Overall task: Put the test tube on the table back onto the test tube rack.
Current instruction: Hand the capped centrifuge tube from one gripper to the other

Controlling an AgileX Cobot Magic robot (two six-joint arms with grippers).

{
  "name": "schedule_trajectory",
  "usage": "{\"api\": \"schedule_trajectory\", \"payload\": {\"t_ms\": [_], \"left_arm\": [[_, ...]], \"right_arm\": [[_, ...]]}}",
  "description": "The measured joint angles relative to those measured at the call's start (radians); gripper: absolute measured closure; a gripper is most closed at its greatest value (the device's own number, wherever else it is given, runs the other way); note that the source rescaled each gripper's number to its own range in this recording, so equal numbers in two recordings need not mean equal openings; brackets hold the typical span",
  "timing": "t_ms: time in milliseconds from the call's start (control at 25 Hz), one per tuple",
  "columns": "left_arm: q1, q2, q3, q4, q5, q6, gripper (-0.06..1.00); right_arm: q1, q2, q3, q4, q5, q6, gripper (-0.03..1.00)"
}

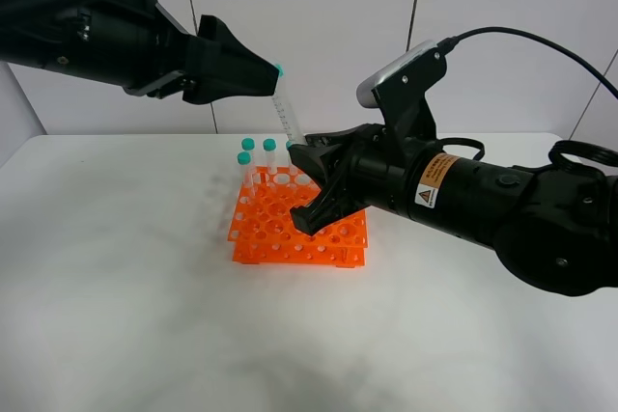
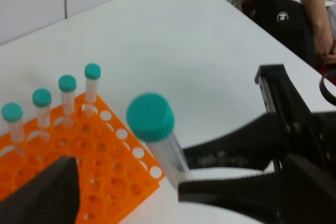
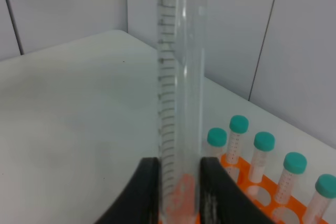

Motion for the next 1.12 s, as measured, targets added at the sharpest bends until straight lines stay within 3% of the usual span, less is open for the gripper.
{"api": "schedule_trajectory", "payload": {"t_ms": [520,1120], "left_arm": [[0.000,0.076,0.000,-0.034,-0.072,0.038,0.13],[-0.028,0.171,-0.081,-0.036,-0.042,0.039,0.13]], "right_arm": [[0.000,0.000,0.000,-0.002,0.001,-0.003,0.97],[0.000,0.000,0.000,-0.002,0.001,-0.003,0.97]]}}
